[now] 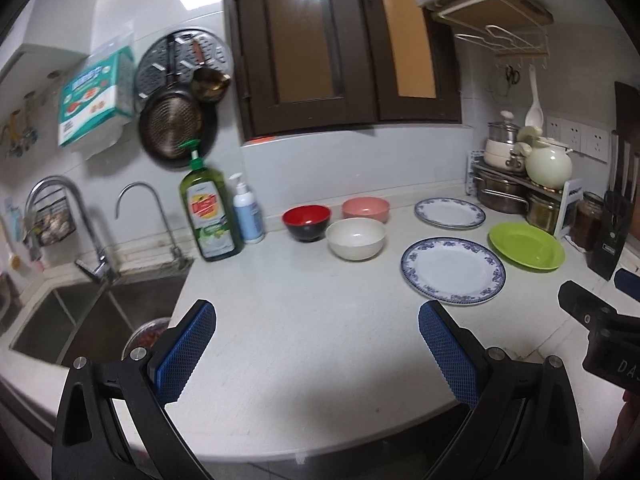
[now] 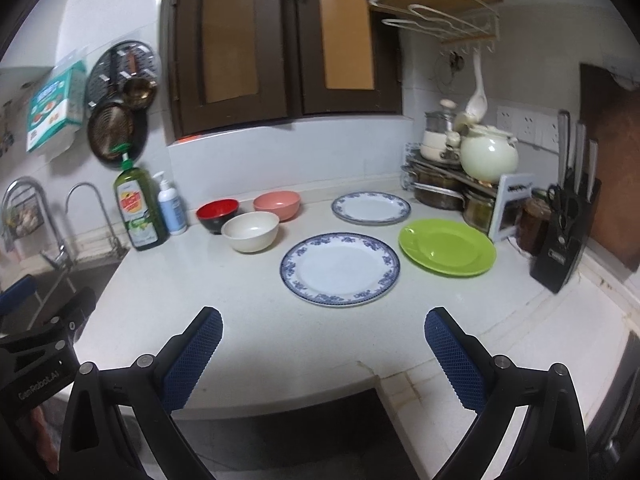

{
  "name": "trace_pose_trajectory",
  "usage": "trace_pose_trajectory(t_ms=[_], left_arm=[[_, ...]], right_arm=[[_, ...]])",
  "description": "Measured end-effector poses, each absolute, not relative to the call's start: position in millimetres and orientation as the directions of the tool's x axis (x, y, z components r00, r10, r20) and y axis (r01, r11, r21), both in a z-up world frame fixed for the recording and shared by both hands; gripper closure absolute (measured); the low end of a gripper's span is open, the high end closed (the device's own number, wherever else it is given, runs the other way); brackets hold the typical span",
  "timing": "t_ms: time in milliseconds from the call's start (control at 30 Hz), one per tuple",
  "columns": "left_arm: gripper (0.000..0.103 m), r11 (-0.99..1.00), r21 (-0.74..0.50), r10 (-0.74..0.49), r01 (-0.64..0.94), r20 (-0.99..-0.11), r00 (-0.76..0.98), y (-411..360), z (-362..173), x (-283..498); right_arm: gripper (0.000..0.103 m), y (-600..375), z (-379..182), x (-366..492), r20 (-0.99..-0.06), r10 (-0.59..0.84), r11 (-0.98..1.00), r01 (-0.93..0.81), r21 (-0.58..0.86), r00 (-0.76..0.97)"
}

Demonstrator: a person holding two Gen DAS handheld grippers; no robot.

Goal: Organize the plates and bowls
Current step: 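Move both grippers toward the rim of the large blue-and-white plate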

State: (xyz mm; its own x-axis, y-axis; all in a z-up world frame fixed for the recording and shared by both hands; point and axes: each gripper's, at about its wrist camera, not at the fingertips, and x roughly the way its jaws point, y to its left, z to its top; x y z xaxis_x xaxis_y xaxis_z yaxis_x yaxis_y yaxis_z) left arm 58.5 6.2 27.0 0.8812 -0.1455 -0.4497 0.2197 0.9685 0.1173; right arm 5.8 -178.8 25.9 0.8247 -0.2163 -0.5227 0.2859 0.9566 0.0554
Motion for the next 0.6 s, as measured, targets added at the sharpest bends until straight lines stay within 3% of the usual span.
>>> trace_pose_trajectory(t_ms=[600], left_arm=[[0.0, 0.952, 0.147, -0.162, 0.267, -0.5, 0.851, -78.3, 11.9, 179.4]], right_arm=[[0.001, -254.3, 13.6, 111.4, -0.545, -0.294, 0.932, 0.362, 0.017, 0.785]])
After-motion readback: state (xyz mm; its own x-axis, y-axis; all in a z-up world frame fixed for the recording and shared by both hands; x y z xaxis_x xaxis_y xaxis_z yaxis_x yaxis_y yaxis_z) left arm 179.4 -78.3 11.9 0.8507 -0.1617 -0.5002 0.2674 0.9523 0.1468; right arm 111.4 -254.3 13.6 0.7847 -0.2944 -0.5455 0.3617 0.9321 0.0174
